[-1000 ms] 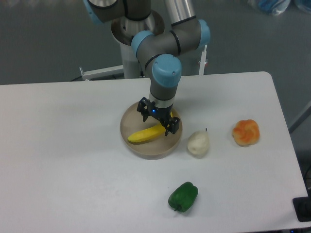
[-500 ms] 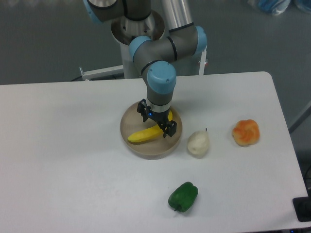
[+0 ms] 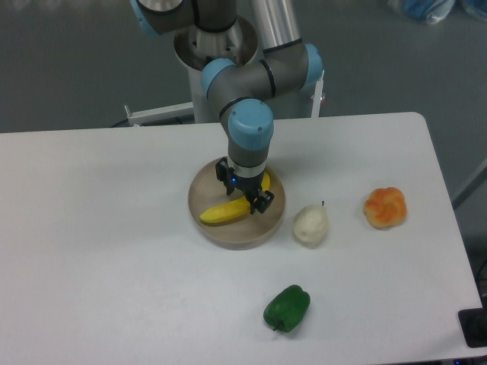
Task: Pick up the banana from the plate
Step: 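Lift the banana off the plate, dragging it over the rim, then carry the banana past the pear and lower it onto the table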
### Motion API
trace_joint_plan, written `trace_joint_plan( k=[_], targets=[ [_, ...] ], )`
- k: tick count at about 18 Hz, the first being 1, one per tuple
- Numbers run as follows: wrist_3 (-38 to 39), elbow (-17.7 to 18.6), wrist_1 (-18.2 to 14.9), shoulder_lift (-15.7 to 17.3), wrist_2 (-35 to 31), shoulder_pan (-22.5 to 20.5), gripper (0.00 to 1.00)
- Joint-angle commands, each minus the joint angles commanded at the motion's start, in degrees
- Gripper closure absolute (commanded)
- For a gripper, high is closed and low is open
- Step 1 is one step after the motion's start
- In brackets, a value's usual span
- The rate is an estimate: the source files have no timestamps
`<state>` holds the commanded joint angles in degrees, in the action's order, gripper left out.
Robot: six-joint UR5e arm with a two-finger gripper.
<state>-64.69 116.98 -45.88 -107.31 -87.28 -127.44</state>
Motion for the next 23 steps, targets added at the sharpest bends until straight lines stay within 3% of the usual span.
trace_joint_plan(
  k=[5,11,14,17,20,23],
  targets=[
    [0.0,-0.53,0.0,0.09,0.0,0.0,0.73],
    [-0.52,-2.72,-0.79,1.14,0.09,-0.7,0.75],
    [-2.89,-5.88,-1.93,1.32,-0.26,-1.23,0.75],
    [-3.16,-10.88,-7.18,1.84,-0.18,-4.04,0.75],
    [-4.3,-19.14,-14.66,1.76,-0.18,-5.18,0.76],
    [-7.19,-25.21,-18.54,0.62,-0.09,-7.11,0.76]
  ],
)
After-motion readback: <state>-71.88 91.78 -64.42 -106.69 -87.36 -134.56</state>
